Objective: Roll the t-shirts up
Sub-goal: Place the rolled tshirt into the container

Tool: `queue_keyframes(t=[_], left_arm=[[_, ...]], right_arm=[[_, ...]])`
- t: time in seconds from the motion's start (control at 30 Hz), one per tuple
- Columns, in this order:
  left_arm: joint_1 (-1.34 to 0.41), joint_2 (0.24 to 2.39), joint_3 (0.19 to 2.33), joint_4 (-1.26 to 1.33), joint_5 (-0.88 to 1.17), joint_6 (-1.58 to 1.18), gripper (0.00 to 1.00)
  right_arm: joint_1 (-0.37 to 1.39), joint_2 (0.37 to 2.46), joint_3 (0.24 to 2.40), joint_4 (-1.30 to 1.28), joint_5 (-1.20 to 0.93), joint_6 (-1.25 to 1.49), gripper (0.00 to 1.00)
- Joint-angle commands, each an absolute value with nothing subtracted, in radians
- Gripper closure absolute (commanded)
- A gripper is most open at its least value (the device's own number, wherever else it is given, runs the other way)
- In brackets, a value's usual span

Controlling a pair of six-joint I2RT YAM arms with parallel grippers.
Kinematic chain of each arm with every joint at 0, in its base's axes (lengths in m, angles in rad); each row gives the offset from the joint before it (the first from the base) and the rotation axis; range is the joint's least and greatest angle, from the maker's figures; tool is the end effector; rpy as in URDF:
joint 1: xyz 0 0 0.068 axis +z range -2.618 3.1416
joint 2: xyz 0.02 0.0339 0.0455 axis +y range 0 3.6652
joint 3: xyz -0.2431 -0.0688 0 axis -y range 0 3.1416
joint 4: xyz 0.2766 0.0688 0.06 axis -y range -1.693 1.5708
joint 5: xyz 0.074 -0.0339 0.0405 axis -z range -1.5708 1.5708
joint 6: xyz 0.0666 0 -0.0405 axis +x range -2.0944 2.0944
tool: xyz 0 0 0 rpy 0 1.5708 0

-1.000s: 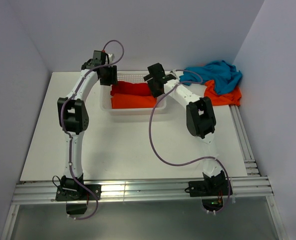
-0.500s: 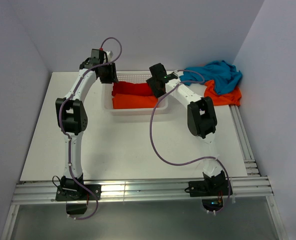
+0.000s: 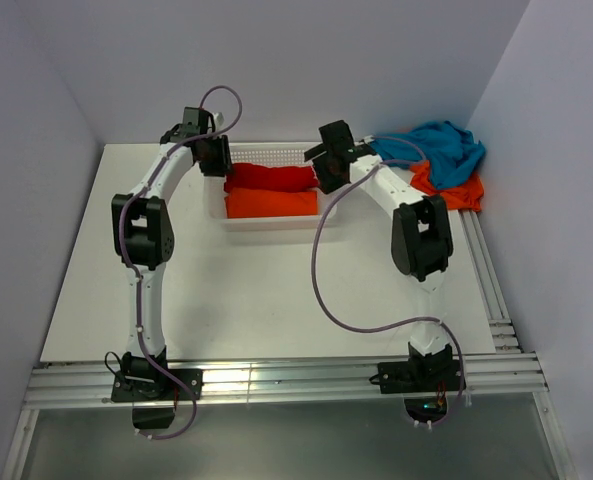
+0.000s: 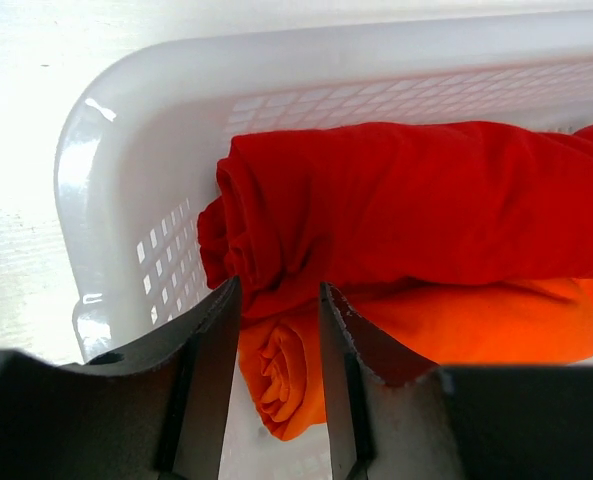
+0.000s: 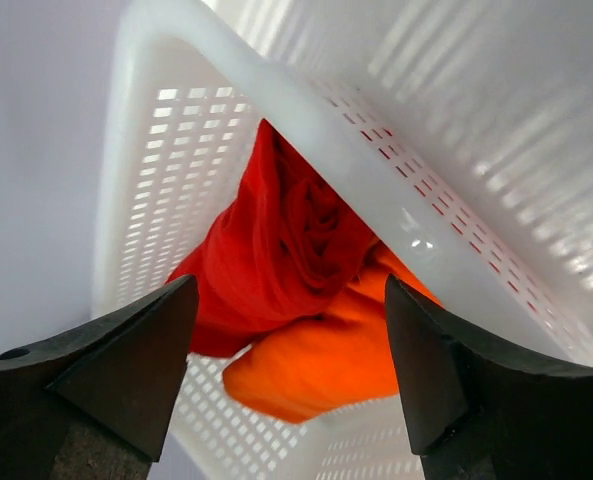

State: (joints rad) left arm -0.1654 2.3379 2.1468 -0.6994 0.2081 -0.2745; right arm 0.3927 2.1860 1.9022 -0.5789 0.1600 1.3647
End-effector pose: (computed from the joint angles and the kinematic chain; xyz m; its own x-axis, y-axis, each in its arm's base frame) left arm 0.5493 -0.1056 0.1867 -0.8165 -0.1326 -0.5619 0.0706 0.9430 -0.3251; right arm 0.4970 0.1944 0.1860 -0.4197 0.8721 -0.2516 0.6292 0.4793 0.6119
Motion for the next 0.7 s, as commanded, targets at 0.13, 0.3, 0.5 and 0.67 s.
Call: queue_keyframes(t=[0.13, 0.3, 0.5, 0.67], left_arm=[[-0.123, 2.327, 2.155, -0.69, 0.198, -0.256, 0.58], [-0.123, 2.264, 2.144, -0.647, 0.258, -0.294, 0.57], [-0.124, 2.218, 2.171, -0.661, 0.311, -0.327, 0.61], [-0.143, 2.206, 2.143, -0.624, 0.331, -0.365, 0.69]], right_arm=[[0.252, 1.99, 1.657, -0.466, 0.023, 1.255, 0.18], [0.247, 1.997, 1.706, -0.47, 0.006, 1.178, 0.42], [0.296, 2.045, 1.822, -0.496, 0.005, 1.172, 0.86], [0.351, 2.094, 1.916, -0.529, 0.021, 1.172, 1.0]])
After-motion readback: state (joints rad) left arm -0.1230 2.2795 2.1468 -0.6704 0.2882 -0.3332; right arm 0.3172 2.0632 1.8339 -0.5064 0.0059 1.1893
